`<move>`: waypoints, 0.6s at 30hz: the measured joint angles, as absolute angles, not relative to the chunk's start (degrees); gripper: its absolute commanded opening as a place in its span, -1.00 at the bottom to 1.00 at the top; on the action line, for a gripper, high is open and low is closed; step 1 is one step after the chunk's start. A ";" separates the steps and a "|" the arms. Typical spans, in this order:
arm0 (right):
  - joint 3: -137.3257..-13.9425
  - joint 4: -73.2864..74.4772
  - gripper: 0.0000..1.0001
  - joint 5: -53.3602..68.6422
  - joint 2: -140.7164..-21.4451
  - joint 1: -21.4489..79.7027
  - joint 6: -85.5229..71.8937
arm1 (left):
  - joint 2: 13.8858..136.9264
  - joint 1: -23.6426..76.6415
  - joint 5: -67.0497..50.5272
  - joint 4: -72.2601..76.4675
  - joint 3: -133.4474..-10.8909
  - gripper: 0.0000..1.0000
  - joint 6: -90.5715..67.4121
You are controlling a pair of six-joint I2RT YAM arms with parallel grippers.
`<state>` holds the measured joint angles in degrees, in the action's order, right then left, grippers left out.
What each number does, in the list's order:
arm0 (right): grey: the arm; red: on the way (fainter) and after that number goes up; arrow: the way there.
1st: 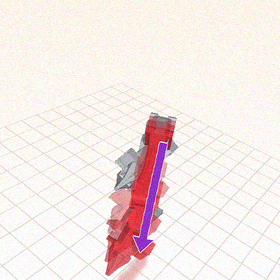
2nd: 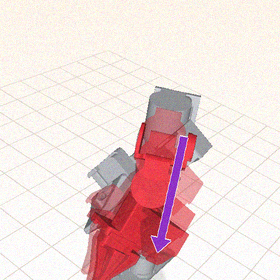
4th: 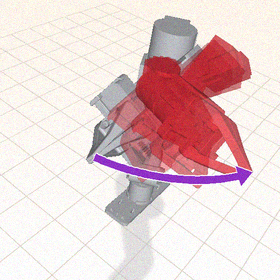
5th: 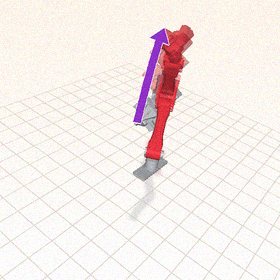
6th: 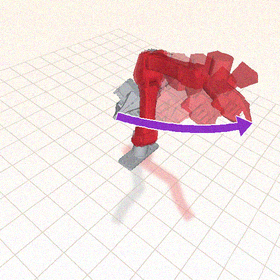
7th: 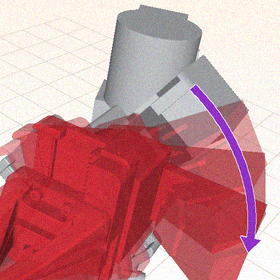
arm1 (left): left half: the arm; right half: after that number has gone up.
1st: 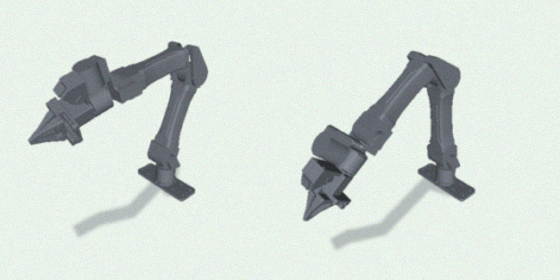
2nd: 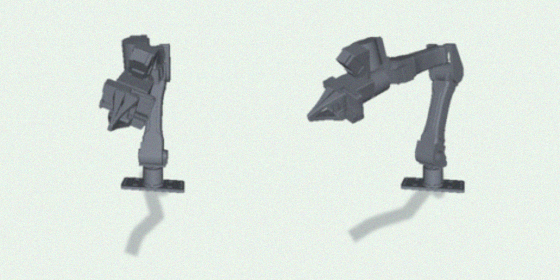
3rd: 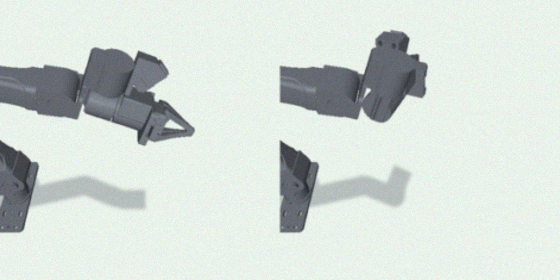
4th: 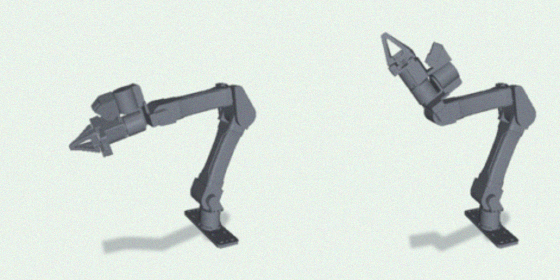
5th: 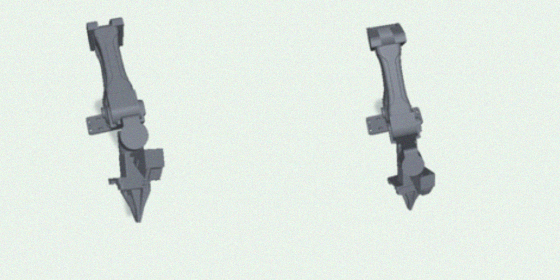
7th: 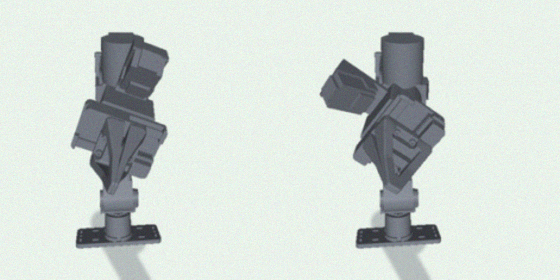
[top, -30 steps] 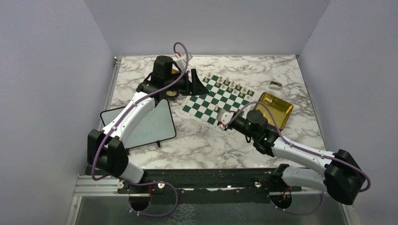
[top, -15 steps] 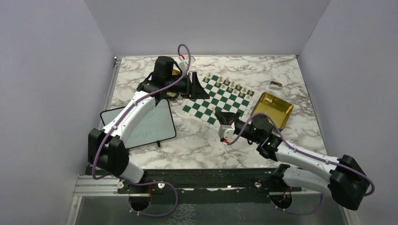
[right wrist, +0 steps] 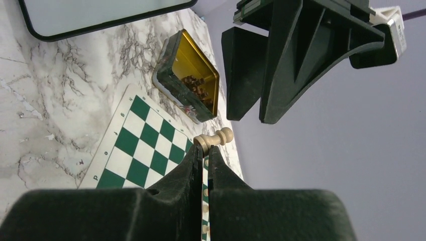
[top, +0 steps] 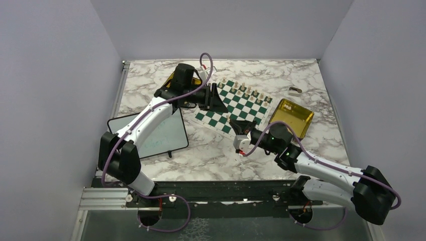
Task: Set up the chess pieces on the board
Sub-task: Place the chess piece on the chessboard.
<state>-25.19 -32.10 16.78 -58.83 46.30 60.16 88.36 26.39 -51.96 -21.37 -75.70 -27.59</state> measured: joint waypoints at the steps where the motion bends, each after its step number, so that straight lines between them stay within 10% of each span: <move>1: -25.19 -32.10 -0.87 16.80 -58.83 46.41 60.18 | 88.47 26.50 -52.05 -21.52 -75.70 -0.16 -27.53; 18: -25.23 -31.99 -0.88 16.84 -58.83 47.20 60.53 | 90.11 27.53 -52.58 -23.55 -75.68 -0.38 -25.56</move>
<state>-25.23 -31.99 16.84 -58.83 47.20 60.53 90.11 27.53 -52.58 -23.55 -75.68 -25.56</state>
